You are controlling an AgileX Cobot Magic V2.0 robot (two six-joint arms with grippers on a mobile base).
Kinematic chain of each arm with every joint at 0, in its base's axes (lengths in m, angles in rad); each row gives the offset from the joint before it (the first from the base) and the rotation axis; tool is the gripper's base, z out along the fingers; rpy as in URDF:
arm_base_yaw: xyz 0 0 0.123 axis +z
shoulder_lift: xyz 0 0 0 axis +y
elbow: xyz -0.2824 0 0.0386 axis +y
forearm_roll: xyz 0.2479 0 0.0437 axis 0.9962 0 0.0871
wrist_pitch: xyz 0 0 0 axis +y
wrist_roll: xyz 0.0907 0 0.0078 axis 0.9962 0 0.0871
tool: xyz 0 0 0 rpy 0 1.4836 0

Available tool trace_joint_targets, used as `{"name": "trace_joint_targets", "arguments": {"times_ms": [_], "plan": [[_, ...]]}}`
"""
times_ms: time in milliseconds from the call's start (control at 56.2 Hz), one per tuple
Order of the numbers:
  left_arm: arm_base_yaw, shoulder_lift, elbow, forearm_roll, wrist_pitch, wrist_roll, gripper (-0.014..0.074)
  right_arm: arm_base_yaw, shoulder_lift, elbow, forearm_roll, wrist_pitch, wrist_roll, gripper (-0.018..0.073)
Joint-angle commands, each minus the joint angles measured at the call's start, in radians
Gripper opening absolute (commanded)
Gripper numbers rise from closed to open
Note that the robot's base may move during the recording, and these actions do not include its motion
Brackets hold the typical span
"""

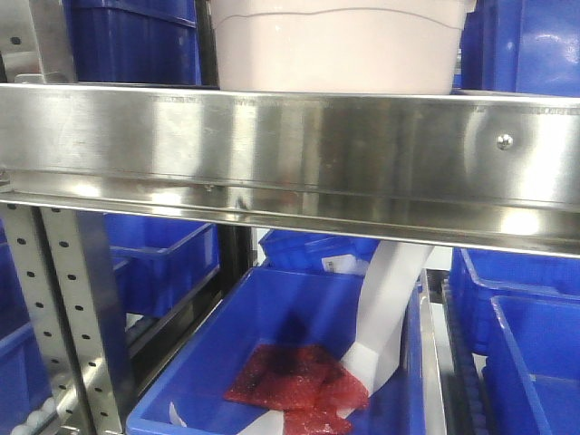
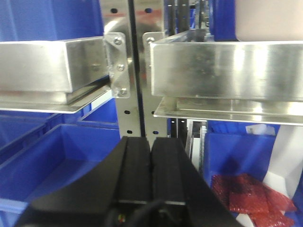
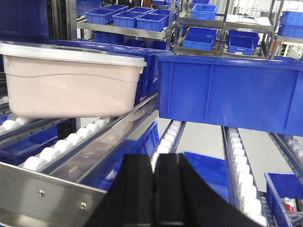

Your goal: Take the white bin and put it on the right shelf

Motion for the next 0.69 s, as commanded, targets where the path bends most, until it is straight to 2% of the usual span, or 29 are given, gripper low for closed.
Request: {"name": "trace_joint_targets", "arguments": {"times_ms": [0, 676], "plan": [[0.004, -0.010, 0.013, -0.015, -0.100, -0.006, -0.0121, 0.002, 0.017, -0.024, 0.013, -0.089, 0.001, 0.0078], [0.004, -0.010, 0.013, -0.015, -0.095, -0.006, -0.0121, 0.002, 0.017, -0.024, 0.013, -0.089, 0.001, 0.0078]]}}
